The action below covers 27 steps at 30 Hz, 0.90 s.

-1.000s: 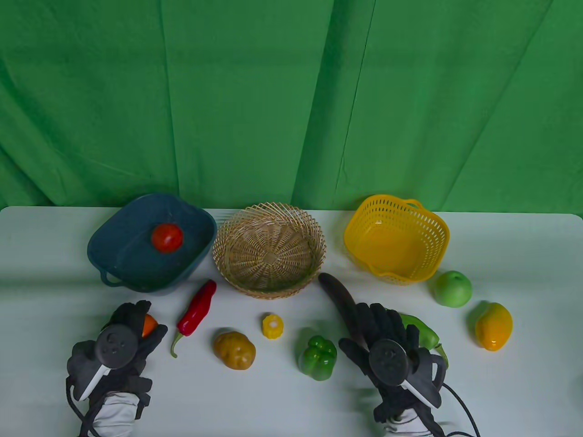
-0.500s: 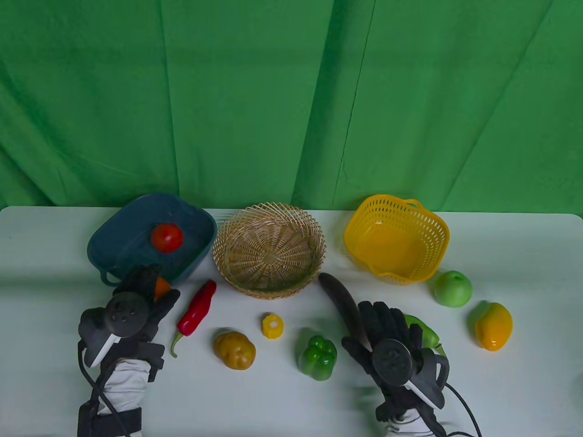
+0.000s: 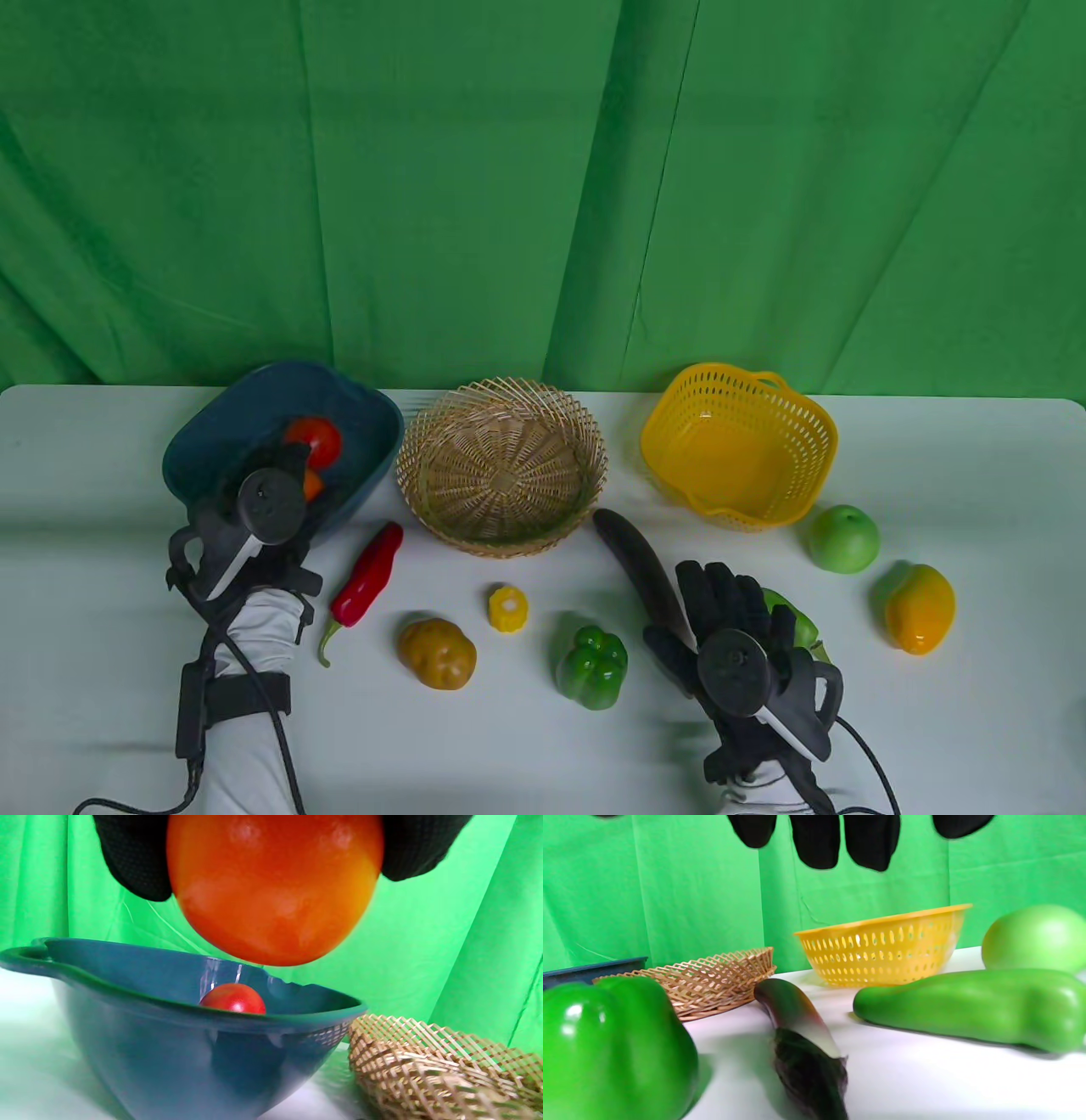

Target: Place 10 objects into 3 containers, with green background

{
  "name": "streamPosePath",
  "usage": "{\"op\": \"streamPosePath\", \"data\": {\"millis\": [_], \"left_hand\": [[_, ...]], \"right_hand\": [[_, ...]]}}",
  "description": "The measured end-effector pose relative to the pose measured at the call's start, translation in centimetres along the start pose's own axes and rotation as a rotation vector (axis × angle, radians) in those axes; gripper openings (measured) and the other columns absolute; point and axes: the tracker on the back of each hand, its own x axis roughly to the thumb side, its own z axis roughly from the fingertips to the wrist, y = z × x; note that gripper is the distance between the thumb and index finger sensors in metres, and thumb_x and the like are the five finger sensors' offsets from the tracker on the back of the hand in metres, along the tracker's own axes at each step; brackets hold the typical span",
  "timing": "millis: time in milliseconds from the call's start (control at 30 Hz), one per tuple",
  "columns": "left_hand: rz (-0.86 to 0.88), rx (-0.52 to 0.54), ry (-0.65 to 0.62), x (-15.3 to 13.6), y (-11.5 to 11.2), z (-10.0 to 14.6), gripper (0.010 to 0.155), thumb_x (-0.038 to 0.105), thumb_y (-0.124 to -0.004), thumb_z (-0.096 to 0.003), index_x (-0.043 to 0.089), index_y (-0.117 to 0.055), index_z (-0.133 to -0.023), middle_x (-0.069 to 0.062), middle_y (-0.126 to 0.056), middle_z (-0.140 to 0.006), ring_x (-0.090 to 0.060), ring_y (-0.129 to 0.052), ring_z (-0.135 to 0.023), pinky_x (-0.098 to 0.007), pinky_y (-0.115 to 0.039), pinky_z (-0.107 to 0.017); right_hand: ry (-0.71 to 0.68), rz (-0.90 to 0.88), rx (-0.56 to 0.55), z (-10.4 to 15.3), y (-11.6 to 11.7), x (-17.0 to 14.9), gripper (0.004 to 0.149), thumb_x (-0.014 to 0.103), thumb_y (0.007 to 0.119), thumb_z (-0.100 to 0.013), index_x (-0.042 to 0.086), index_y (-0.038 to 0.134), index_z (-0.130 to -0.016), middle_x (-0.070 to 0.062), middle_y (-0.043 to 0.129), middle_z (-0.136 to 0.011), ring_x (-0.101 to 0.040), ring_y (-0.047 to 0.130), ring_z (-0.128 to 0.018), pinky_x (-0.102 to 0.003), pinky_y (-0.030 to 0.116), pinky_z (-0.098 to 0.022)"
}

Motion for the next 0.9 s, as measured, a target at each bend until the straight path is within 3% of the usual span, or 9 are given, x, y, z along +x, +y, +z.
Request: {"op": "streamPosePath", "data": {"millis": [433, 900], "left_hand": [[-0.127, -0.012, 0.036, 0.6, -2.0, -1.6, 0.073, 0.062, -0.068, -0.0541, 0.031, -0.046, -0.117, -0.018, -0.049, -0.120, -0.044, -0.066, -0.105, -0.057, -0.070, -0.067], [-0.105, 0.050, -0.113, 1.8, 0.6, 0.9, 0.070, 0.062, -0.061, -0.0566, 0.030, -0.047, -0.117, -0.018, -0.050, -0.121, -0.046, -0.063, -0.108, -0.061, -0.066, -0.068]], "right_hand": [[0.012, 0.021, 0.016, -0.1, 0.2, 0.0, 0.081, 0.071, 0.051, -0.053, 0.025, 0.039, -0.119, -0.019, 0.049, -0.124, -0.052, 0.051, -0.109, -0.079, 0.039, -0.073], [-0.003, 0.005, 0.015, -0.1, 0.3, 0.1, 0.081, 0.071, 0.051, -0.053, 0.025, 0.039, -0.119, -0.019, 0.049, -0.124, -0.052, 0.050, -0.109, -0.079, 0.039, -0.073]]}}
